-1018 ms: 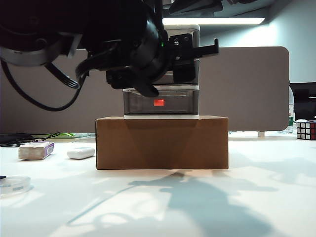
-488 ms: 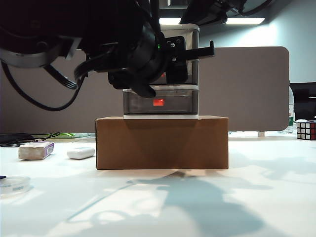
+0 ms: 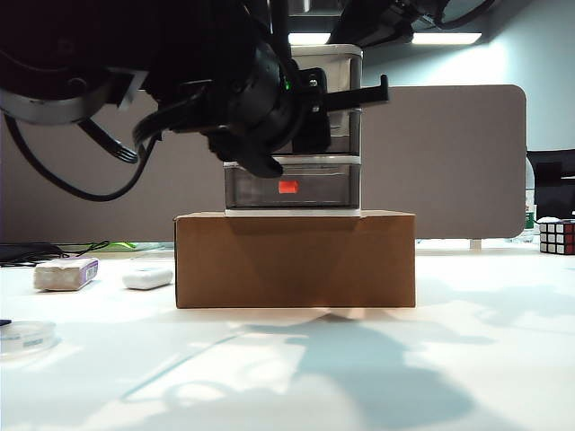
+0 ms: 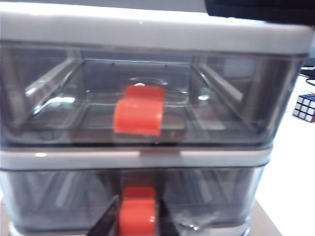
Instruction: Open the second layer of the drawer on the table, pick up the transparent tape on the table and put it in, and finally close the drawer.
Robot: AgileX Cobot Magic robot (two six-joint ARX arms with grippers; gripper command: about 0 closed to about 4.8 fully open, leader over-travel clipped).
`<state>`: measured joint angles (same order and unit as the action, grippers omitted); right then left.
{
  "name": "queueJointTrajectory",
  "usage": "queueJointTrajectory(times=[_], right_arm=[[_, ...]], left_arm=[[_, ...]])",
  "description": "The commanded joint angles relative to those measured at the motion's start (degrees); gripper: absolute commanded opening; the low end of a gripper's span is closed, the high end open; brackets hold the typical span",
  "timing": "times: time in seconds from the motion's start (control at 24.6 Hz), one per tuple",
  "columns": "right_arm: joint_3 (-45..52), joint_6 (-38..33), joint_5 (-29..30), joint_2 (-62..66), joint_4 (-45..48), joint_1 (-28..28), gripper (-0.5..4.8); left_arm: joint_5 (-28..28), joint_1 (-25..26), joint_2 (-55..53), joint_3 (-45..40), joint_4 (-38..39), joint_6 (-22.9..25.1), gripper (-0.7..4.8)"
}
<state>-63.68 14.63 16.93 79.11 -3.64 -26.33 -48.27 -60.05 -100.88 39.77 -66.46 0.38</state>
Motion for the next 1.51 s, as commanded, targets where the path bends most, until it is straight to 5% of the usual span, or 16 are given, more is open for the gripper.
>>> queueJointTrajectory(times=[0.04,0.49,0.57,1.51], right_arm=[[-0.1,0.2,-0.1,0.0,-0.7,-0.1,-0.05],[-0.1,0.2,-0.3,0.0,-0.9,-0.1,-0.05],[-0.1,0.2,-0.3,0.0,-0.9,-0.1,-0.05],[-0.1,0.2,-0.3,1.1,-2.0,-0.1,-0.05]], left_arm=[[2.2,0.2,0.0,0.2,-0.5,0.0,1.05],[2.0,0.2,0.0,0.2,-0.4,0.0,0.41],[1.9,0.1,0.0,0.1,-0.4,0.0,-0.05],[-9.7,-9.8,0.2,0.1,-0.4,0.3,-0.06]])
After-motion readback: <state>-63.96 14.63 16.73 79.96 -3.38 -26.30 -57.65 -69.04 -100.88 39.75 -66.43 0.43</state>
